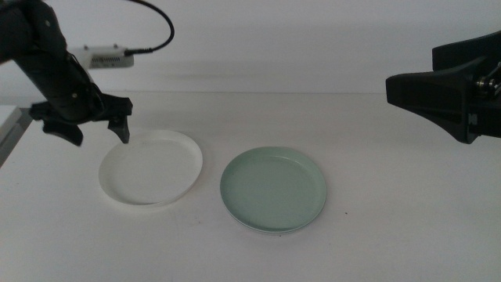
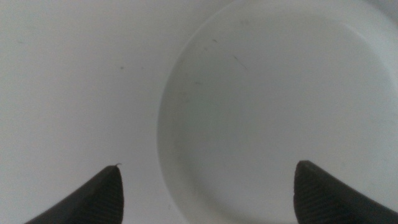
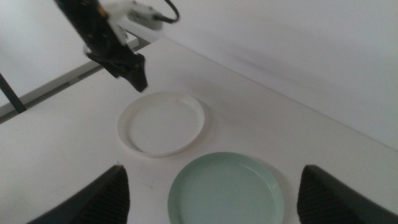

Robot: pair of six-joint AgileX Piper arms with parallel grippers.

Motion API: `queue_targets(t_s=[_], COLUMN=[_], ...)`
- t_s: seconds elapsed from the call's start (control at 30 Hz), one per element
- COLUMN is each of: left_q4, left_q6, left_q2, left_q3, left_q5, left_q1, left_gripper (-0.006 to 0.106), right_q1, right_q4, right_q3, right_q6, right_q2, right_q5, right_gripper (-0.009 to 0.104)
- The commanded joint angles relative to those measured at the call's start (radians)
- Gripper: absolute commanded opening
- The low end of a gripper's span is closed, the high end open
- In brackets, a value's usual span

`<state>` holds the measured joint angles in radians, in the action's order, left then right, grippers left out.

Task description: Stack the three bowls on top of each other.

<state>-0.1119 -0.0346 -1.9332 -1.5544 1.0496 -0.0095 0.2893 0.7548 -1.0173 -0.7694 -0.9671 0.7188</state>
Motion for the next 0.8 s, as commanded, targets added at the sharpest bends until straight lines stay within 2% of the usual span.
queue_targets(t_s=[0.0, 0.13, 0.27, 0.4, 0.6, 0.77], left_q4=[-0.053, -0.138, -0.129, -0.128, -0.132, -0.129], left_q6=[-0.022, -0.07, -0.073, -0.073, -0.073, -0.073], left_q2=[-0.077, -0.16, -0.202, -0.233, -0.258, -0.26], left_q3=[-0.06, -0.104, -0.104, -0.104, -0.104, -0.104], left_q5=[0.039, 0.056, 0.038, 0.027, 0.016, 0.016], left_q1=[0.019, 0.052, 0.067, 0.07, 0.07, 0.07], left_gripper=[0.094, 0.094, 0.089, 0.078, 0.052, 0.02], right_q1=[-0.005, -0.005, -0.005, -0.005, -0.005, -0.005], right_q4=[0.002, 0.002, 0.002, 0.002, 0.002, 0.002], right_q3=[0.0, 0.0, 0.0, 0.0, 0.0, 0.0], right_q6=[-0.003, -0.003, -0.003, -0.003, -0.003, -0.003], right_q2=[0.001, 0.001, 0.001, 0.001, 0.001, 0.001], right_q5=[-0.009, -0.009, -0.009, -0.009, -0.009, -0.009], right_gripper=[0.091, 0.091, 0.091, 0.091, 0.091, 0.091])
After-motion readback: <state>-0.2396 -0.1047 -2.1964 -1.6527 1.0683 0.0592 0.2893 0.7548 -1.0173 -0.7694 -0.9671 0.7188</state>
